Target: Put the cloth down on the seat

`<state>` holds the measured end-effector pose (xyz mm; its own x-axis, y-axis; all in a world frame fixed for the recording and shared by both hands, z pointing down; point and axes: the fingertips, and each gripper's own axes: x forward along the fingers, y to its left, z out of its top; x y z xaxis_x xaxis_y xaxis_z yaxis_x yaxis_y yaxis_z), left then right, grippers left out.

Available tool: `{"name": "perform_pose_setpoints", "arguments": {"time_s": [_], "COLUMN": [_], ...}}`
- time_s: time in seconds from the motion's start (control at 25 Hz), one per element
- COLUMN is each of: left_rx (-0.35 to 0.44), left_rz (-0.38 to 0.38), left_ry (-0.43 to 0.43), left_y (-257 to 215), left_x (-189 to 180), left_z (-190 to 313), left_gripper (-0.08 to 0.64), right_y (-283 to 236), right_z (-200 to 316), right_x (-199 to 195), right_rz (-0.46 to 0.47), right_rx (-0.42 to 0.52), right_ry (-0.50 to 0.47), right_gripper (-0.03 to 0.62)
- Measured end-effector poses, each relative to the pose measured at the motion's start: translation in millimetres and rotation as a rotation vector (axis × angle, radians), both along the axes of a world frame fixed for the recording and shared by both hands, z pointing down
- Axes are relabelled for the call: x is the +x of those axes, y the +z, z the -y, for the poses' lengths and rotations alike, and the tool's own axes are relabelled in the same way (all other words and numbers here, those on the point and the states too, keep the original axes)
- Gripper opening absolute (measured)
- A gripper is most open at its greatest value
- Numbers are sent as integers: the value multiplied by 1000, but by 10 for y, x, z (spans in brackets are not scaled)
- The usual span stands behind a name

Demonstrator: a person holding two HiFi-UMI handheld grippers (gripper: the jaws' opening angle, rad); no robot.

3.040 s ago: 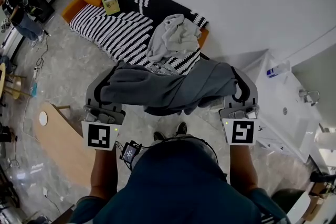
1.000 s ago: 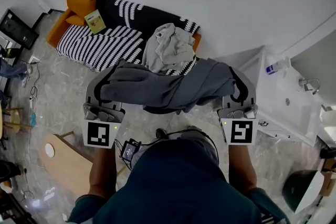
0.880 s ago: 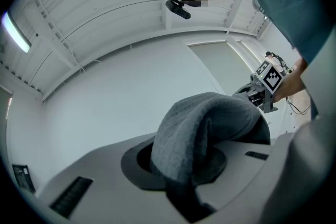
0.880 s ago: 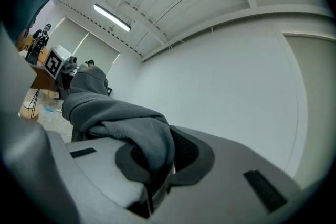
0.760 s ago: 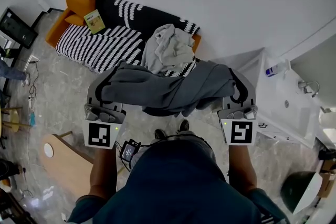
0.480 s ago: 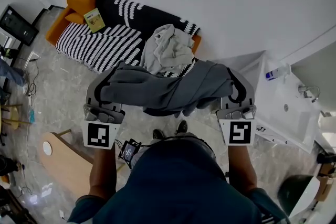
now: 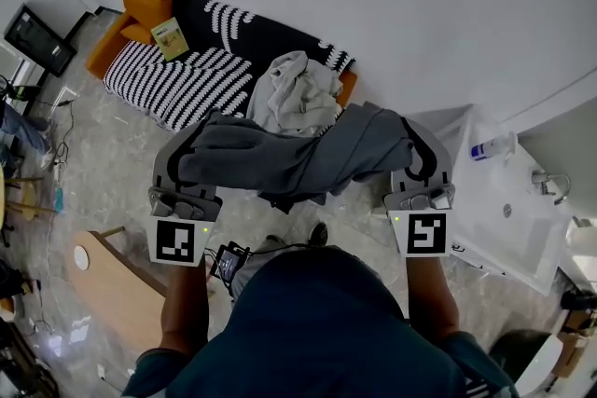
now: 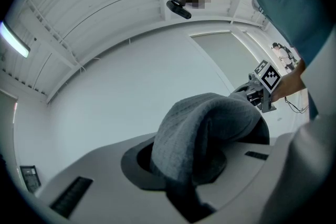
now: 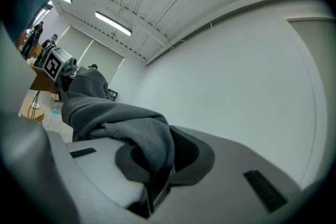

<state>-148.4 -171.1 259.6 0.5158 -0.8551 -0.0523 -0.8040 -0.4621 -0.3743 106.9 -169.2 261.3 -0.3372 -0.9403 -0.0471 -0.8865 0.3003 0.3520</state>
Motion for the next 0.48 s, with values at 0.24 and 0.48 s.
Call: {"name": "perform_pose_setpoints", "arguments": {"time_s": [0.24,0.48], "left_rx": [-14,-14], "left_rz": [-8,-14], "left_ry": [-6,29], "left_y": [75,67], "left_x": [99,56], "left_z": [89,382], "left_gripper": [58,58], "right_y": [28,26], "right_z": [131,320], "right_x": [88,54], "right_rz": [-6,-12], "right_rx": [-11,-16], "right_ry": [-8,28], "right_gripper": [31,31]}}
